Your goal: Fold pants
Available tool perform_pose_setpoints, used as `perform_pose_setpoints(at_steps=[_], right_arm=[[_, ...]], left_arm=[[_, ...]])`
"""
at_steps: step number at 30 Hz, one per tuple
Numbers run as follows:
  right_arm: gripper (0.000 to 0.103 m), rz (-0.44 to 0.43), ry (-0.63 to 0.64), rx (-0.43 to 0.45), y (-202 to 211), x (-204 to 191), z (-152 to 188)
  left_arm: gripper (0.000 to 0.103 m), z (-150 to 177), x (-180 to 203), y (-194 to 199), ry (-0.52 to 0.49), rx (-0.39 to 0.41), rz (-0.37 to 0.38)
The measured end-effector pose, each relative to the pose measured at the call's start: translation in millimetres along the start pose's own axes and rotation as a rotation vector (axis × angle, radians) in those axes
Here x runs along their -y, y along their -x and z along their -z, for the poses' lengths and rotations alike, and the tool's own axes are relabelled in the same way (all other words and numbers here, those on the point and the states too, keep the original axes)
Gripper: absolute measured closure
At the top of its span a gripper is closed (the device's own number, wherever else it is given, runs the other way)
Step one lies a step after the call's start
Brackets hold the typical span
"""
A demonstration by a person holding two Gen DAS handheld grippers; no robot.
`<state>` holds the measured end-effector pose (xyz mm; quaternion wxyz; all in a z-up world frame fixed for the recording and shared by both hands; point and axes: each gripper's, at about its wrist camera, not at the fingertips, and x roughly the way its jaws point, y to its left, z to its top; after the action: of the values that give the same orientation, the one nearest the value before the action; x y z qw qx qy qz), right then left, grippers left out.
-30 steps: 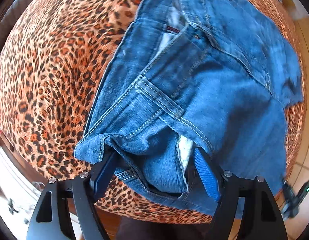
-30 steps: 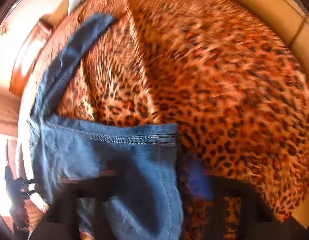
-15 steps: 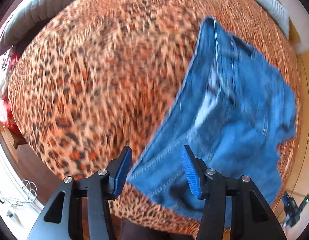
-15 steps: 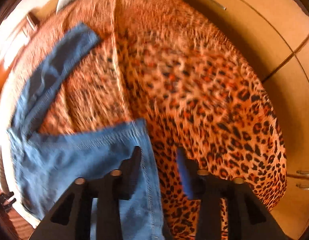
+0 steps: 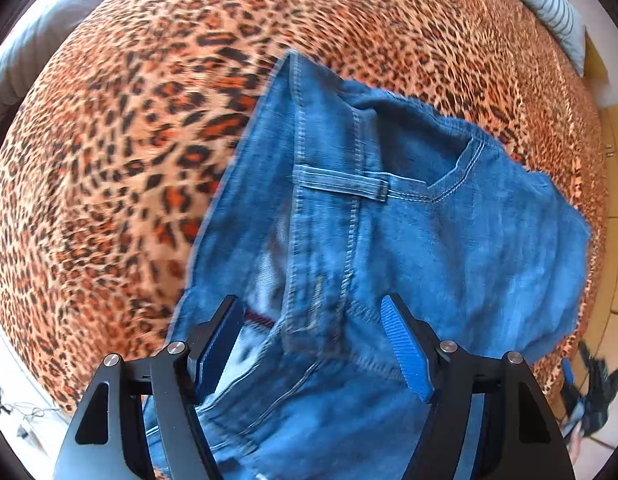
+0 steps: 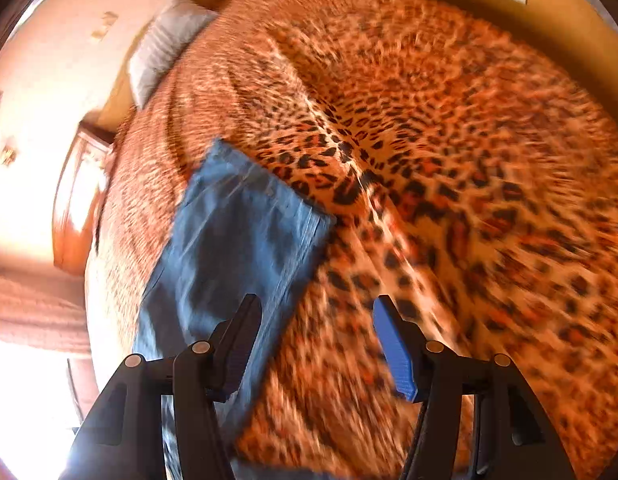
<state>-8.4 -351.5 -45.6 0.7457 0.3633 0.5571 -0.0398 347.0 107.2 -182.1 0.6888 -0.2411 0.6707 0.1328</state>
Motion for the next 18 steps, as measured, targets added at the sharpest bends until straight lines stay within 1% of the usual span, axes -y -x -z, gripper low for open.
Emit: perform_pose_setpoints(at_steps=[3, 5, 6, 7, 8, 10, 11, 12, 13, 14, 15, 16, 17, 18], right_arm=[[0.043, -0.034, -0.043, 0.010, -31, 0, -18], [0.044, -0.015, -0.010, 0.013, -42, -7, -24], [0.063, 0.007, 0.032, 0.023, -43, -14, -25], [0.091, 0.013, 0.088, 0.014, -46, -22, -28], [0.097, 0.020, 0.142, -0.015, -48, -30, -29], [0.097, 0.030, 0.212, 0.028, -32, -35, -30], [0.097, 0.060, 0.222, 0.047, -23, -27, -30], [0.096, 0.094, 0.213, 0.034, -25, -17, -32], [0.096, 0.123, 0.202, -0.003, -28, -6, -32], [0.095, 0.146, 0.208, -0.029, -29, 0, -30], [0.088, 0.133, 0.225, -0.038, -27, 1, -27], [0.088, 0.097, 0.237, -0.051, -24, -1, -26], [0.082, 0.101, 0.251, -0.048, -18, -4, -27], [0.066, 0.120, 0.255, -0.026, -10, -7, -30]], left_arm=[[0.032, -2, 8, -20, -0.021, -0.001, -0.015], [0.033, -4, 16, -27, -0.035, 0.005, -0.058], [0.038, -6, 19, -33, -0.039, 0.003, -0.081], [0.046, -8, 20, -39, -0.039, -0.007, -0.084], [0.047, -10, 24, -45, -0.042, -0.016, -0.084], [0.048, -10, 24, -49, -0.052, -0.014, -0.093], [0.049, -11, 23, -51, -0.057, -0.016, -0.083], [0.054, -12, 21, -51, -0.058, -0.027, -0.070], [0.060, -13, 18, -49, -0.056, -0.034, -0.059], [0.063, -17, 12, -45, -0.048, -0.036, -0.042], [0.064, -22, 6, -38, -0.035, -0.025, -0.021], [0.063, -32, -3, -26, -0.008, 0.008, -0.002], [0.061, -40, -9, -18, 0.011, 0.038, 0.005], [0.053, -51, -16, -11, 0.028, 0.064, 0.016]])
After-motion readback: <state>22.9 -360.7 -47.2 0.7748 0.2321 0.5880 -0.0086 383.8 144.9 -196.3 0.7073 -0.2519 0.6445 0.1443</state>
